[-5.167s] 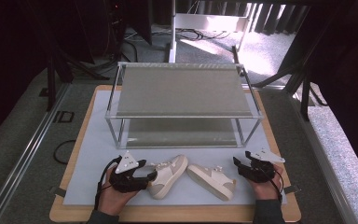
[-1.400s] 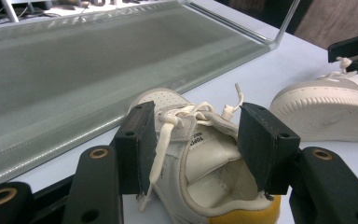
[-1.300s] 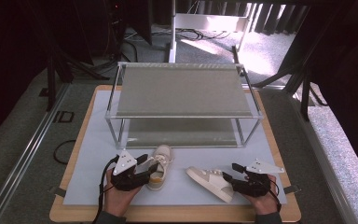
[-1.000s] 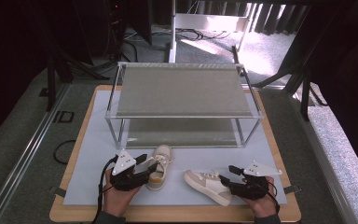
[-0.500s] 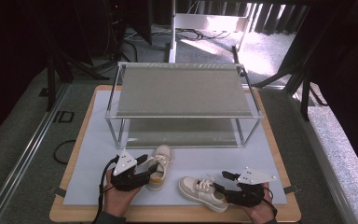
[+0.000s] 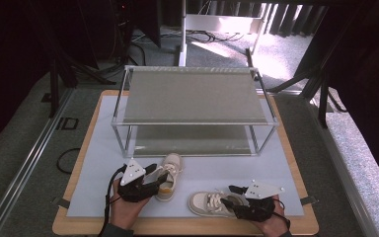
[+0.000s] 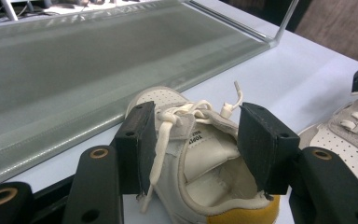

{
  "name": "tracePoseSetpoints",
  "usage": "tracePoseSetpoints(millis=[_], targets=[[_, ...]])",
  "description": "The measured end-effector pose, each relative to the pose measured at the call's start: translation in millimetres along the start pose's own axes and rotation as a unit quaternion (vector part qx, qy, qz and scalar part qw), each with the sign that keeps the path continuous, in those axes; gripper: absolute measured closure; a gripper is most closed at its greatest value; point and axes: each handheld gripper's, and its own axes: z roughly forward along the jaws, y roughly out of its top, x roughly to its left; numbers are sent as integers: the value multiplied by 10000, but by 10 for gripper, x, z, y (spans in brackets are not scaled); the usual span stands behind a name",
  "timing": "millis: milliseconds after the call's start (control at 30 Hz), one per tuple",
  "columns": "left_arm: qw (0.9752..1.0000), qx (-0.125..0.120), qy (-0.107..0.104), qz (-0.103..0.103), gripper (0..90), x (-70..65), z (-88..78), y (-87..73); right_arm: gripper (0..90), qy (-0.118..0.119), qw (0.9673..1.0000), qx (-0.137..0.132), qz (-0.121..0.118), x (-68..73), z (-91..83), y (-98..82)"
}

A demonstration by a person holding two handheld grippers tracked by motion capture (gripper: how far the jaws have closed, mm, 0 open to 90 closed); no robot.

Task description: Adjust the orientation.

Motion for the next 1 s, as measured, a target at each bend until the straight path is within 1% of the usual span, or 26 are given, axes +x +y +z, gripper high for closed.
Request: tracePoseSetpoints(millis=[33,100,200,233,367,500,600,800,900,933,967,1000], targets=[[10000,-3,-7,-4,464,-4,3,-1,498,109,9999,2,35,-22,16,6],[10000,-2,-20,-15,464,-6,9,-1,514,230,9997,-26,61,-58,31,9],[10000,20,-35,-9,464,-4,17,-8,550,467,9988,-43,169,-112,60,4],[10000,15,-39,-28,464,-6,16,-12,550,467,9988,-43,169,-112,60,4],[10000,22,-51,-61,464,3,15,-34,600,648,9978,-24,166,-142,76,17],[10000,13,-36,-60,465,0,16,-30,667,709,9975,-31,4,-138,79,40],[10000,24,-38,-28,465,-2,25,-19,717,631,9979,-106,-95,-112,77,48],[10000,23,-37,-20,465,-11,36,-19,746,516,9983,-256,-30,-105,87,50],[10000,18,-41,-13,465,-10,35,-15,758,293,9991,-306,-21,-107,96,70],[10000,14,-44,-15,465,-9,33,-14,761,169,9994,-304,-15,-114,102,79],[10000,14,-44,-15,465,-9,33,-14,761,169,9994,-304,-15,-114,102,79],[10000,14,-44,-15,465,-9,33,-14,764,34,9996,-281,12,-127,113,91]])
